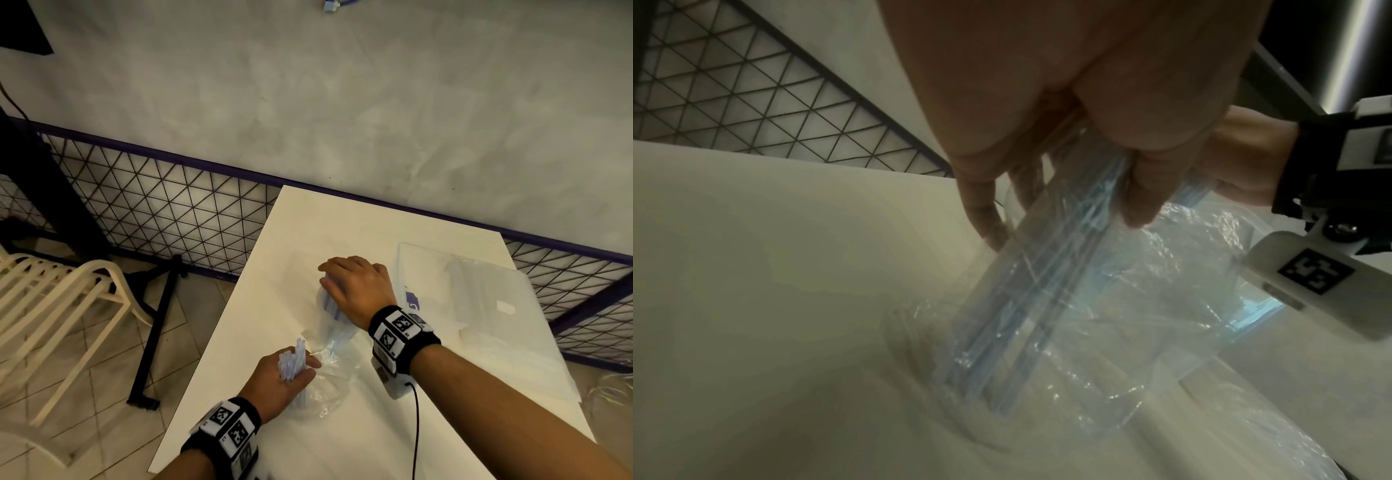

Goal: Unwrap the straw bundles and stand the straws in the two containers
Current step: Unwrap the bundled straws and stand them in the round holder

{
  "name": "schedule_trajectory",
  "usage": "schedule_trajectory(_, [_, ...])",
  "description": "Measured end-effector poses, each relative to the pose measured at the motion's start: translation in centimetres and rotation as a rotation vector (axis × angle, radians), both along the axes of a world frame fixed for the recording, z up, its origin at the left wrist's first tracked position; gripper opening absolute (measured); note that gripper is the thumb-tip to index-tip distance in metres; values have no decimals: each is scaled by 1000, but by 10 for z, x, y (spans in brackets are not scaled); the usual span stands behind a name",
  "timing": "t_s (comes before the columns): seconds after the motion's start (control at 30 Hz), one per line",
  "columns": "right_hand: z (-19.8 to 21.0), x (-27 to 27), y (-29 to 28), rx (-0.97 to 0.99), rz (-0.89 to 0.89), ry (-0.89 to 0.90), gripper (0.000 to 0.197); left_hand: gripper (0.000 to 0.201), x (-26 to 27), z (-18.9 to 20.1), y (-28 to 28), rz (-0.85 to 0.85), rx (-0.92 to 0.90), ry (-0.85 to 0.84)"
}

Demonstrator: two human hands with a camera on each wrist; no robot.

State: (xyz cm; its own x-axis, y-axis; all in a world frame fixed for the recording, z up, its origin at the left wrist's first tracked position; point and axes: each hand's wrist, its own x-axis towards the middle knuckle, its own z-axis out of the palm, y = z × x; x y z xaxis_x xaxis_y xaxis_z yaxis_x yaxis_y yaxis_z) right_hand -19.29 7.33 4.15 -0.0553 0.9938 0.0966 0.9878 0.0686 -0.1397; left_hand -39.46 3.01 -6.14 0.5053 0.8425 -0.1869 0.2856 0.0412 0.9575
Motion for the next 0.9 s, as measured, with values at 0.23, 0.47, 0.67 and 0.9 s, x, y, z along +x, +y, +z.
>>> schedule_trajectory(0.23, [-8, 4, 3, 105, -9, 39, 49, 22, 2, 5, -1, 1, 4, 30])
schedule_trajectory(0.47, [10, -10, -9, 2, 83, -101, 60, 22, 1, 6, -3, -43, 5, -12])
schedule_trajectory(0.67, [39, -40, -59, 348, 344, -46, 37, 23, -3, -1, -1, 33, -54, -24])
schedule_trajectory(0.9, [21, -30, -70, 71, 451, 184, 40, 15, 1, 3, 0, 17, -46, -35])
